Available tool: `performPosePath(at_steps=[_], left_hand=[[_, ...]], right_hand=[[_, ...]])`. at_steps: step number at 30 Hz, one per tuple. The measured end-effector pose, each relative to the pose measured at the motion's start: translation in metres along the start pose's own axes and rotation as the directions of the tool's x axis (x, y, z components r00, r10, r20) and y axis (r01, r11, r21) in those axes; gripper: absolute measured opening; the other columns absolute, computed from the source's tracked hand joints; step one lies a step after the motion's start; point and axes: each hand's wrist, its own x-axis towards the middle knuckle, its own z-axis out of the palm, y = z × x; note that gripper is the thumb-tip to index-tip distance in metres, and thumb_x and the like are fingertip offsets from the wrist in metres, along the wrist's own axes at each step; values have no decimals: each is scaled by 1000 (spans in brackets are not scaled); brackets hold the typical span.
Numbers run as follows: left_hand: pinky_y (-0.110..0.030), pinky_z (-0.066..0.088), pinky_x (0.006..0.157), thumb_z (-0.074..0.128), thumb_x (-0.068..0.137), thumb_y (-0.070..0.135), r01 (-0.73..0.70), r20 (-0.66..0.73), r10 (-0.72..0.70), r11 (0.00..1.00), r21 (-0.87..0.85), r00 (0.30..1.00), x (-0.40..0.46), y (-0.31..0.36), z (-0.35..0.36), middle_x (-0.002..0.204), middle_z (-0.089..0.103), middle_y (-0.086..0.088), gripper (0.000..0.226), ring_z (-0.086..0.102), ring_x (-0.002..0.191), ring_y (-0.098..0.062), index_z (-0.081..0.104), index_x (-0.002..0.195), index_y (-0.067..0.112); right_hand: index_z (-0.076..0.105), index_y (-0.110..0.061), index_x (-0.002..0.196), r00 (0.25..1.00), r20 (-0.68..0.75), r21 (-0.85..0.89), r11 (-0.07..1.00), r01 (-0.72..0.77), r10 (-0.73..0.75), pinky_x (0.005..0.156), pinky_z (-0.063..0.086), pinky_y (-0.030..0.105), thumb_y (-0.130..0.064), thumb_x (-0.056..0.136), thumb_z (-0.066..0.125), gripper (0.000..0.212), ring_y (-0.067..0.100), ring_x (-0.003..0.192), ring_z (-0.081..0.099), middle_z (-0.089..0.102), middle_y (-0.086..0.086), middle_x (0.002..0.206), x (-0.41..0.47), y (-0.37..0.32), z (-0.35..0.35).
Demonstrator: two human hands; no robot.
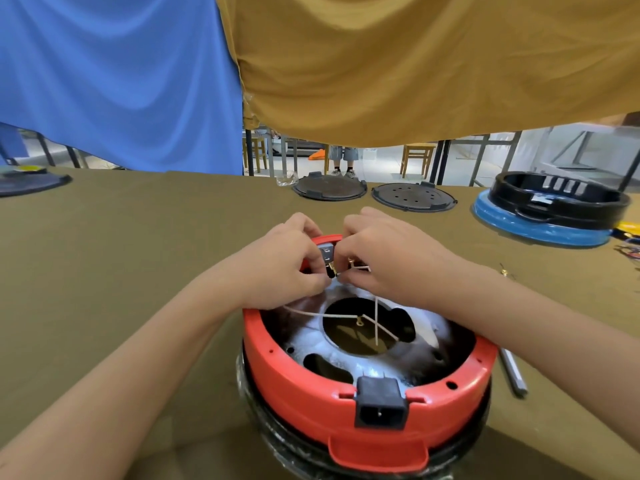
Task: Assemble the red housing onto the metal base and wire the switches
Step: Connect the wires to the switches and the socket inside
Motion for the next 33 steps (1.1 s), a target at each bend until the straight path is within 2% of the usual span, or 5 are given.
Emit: performPosePath(at_steps=[6, 10, 18, 24, 33], left_hand=[[-33, 52, 75, 57, 84, 10, 117, -202, -229, 885, -451, 952, -1, -5, 3, 99, 67, -1, 14, 64, 79, -14, 61, 92, 21], [-14, 48, 76, 50, 86, 1, 152, -162, -293, 807, -571, 942, 1, -7, 5, 110, 65, 4, 34, 63, 96, -9, 61, 111, 20], [-4, 44, 64, 60, 87, 7, 146, -142, -276, 801, -580, 951, 2, -4, 4, 96, 61, 10, 33, 58, 78, 0, 61, 119, 15], [-5, 44, 54, 48, 88, -1, 190, -105, -292, 816, -545, 951, 2, -4, 3, 94, 61, 13, 40, 60, 72, -3, 60, 120, 19], [-16, 47, 67, 44, 88, -2, 188, -100, -279, 831, -523, 955, 1, -5, 2, 95, 62, 15, 43, 61, 78, -4, 62, 120, 21]], right_hand=[[75, -21, 92, 994, 105, 109, 994, -26, 14, 82, 44, 37, -20, 91, 63, 12, 19, 91, 56, 55, -2, 95, 4, -1, -6], [76, -22, 90, 997, 81, 108, 994, -26, 17, 77, 44, 35, -21, 91, 61, 15, 19, 84, 56, 54, -1, 92, 10, 0, -10], [73, -21, 98, 999, 39, 52, 998, -32, 30, 69, 40, 32, -26, 97, 53, 21, 21, 80, 53, 46, 0, 89, 8, -5, 5], [74, -23, 91, 999, 15, 57, 998, -33, 32, 68, 37, 32, -25, 94, 55, 20, 18, 84, 44, 49, -2, 85, 7, -2, 10], [73, -28, 84, 1000, 17, 97, 995, -5, 4, 68, 29, 30, -24, 91, 59, 16, 15, 84, 33, 46, -6, 78, 8, 4, 12]])
